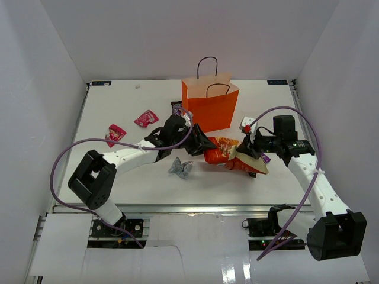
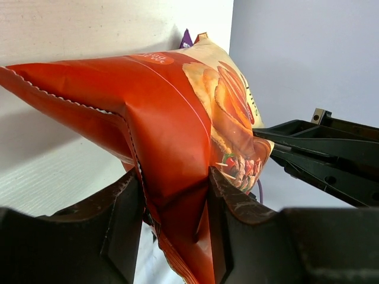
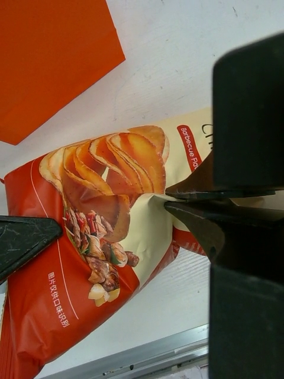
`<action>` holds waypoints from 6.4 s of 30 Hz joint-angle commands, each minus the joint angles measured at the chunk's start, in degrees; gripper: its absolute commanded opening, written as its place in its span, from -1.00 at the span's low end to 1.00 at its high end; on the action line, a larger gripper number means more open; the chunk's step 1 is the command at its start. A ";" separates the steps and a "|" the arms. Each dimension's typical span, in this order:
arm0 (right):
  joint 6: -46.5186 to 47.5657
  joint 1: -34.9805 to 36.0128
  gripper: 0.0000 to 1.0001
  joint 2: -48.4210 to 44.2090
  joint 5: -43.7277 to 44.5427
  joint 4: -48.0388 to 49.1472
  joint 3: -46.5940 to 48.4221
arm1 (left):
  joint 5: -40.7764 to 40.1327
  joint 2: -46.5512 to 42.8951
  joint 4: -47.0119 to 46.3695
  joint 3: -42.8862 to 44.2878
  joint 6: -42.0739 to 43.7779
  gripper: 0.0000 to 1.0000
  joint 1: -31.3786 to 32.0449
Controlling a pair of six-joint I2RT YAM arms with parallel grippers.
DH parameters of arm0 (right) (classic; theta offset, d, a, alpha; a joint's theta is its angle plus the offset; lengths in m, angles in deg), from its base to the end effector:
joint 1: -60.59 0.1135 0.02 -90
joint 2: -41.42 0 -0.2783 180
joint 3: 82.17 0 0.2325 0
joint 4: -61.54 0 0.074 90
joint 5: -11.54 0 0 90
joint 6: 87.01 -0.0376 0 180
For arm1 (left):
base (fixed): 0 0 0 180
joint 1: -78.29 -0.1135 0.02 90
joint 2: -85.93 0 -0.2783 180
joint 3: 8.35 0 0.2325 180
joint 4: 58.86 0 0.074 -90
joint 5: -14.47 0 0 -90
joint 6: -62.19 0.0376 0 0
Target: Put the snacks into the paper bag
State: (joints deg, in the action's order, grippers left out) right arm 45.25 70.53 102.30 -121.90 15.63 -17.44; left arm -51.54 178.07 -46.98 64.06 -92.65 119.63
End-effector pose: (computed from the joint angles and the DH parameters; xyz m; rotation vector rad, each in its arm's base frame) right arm 0.1844 0.0586 0.3044 -1.2535 1.7162 0.5417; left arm 0.2463 -0.2371 0.2563 -0.2155 2.4729 -1.4158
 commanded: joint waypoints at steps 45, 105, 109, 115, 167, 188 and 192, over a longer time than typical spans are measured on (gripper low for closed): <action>-11.67 -7.91 0.43 -1.82 -8.85 3.27 15.44 | -16.25 -21.30 35.51 52.58 82.23 -1.00 1.02; -11.32 -14.59 0.44 -3.32 -12.46 4.86 7.00 | 7.74 -4.77 38.93 50.22 123.37 -0.89 -15.06; -11.41 -14.77 0.44 -3.31 -12.90 5.47 6.47 | 8.18 -4.51 38.93 50.13 123.55 -0.80 -14.98; -11.94 -15.12 0.44 -2.96 -13.51 6.61 5.86 | 9.32 -4.34 38.93 49.69 123.37 -0.67 -14.98; -49.46 -15.91 0.56 20.14 33.08 -4.46 -0.74 | -32.52 -58.21 18.80 -25.28 5.87 0.96 -13.92; -36.70 -15.82 -0.70 20.27 26.49 3.36 3.90 | -27.24 -51.80 26.98 -31.44 -18.04 0.96 -13.92; -21.05 -15.82 -0.77 12.78 14.39 6.60 12.94 | -25.93 -47.77 26.98 -30.91 -19.01 0.93 -13.92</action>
State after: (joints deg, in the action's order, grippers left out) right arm 9.58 54.70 121.62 -97.09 15.30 -13.61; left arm -79.19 128.33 -20.71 32.58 -107.86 105.78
